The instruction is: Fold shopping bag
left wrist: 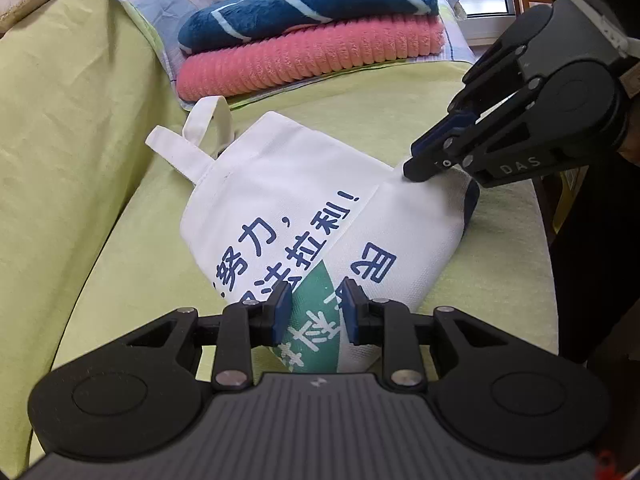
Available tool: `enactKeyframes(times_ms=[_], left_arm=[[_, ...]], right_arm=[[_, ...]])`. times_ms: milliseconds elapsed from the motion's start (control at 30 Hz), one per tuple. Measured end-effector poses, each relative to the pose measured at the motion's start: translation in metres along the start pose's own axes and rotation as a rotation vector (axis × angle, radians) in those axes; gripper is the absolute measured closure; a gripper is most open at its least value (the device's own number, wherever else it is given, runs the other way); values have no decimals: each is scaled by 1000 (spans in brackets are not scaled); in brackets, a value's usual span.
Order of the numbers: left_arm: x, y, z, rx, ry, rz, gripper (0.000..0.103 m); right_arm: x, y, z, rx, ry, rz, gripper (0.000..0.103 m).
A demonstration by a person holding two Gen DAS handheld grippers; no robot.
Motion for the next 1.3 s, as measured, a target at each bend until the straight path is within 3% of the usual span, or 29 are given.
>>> enactKeyframes(times_ms=[233,400,633,667,700,733,800,933,1100,1267,1300], left_arm=[[2,-4,-5,-23,1,-13,72],[7,-8,-13,3,9,-12,79],[5,-11,-18,-12,9,12,79],[3,-10,-21,-11,3,12,81],[1,-8,-24,-11,-3,12,92],[0,-6,-26,-21,-8,8,95],[2,2,-24,-45,4,-9,96],[11,6,-11,-20,28,-18,102],[17,13,-1,7,1,-97,103],[7,16,-7,-2,31,-134,103],[6,17,-12,-6,32,-150,96]], right_arm=[[-5,-11,9,-49,46,84,89],[-7,-10,13,-43,49,66,88],[1,-5,6,-47,39,63,87],[1,-5,6,-47,38,62,87],[1,-5,6,-48,37,66,87],[1,-5,6,-50,36,70,86],[2,-4,6,-49,33,66,86],[3,-2,7,-47,26,61,86],[3,-3,9,-60,25,75,85],[2,-3,9,-59,28,79,85],[2,-3,9,-58,27,76,85]])
Point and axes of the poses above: each gripper's, at about its wrist camera, not at the fingertips, and z roughly the way its jaws point, y to its left, x to its underside, the point moved 5 cm from there along z, roughly the way its jaws point, and after that the axes turned 5 degrees about z, right-handed, at the moved point
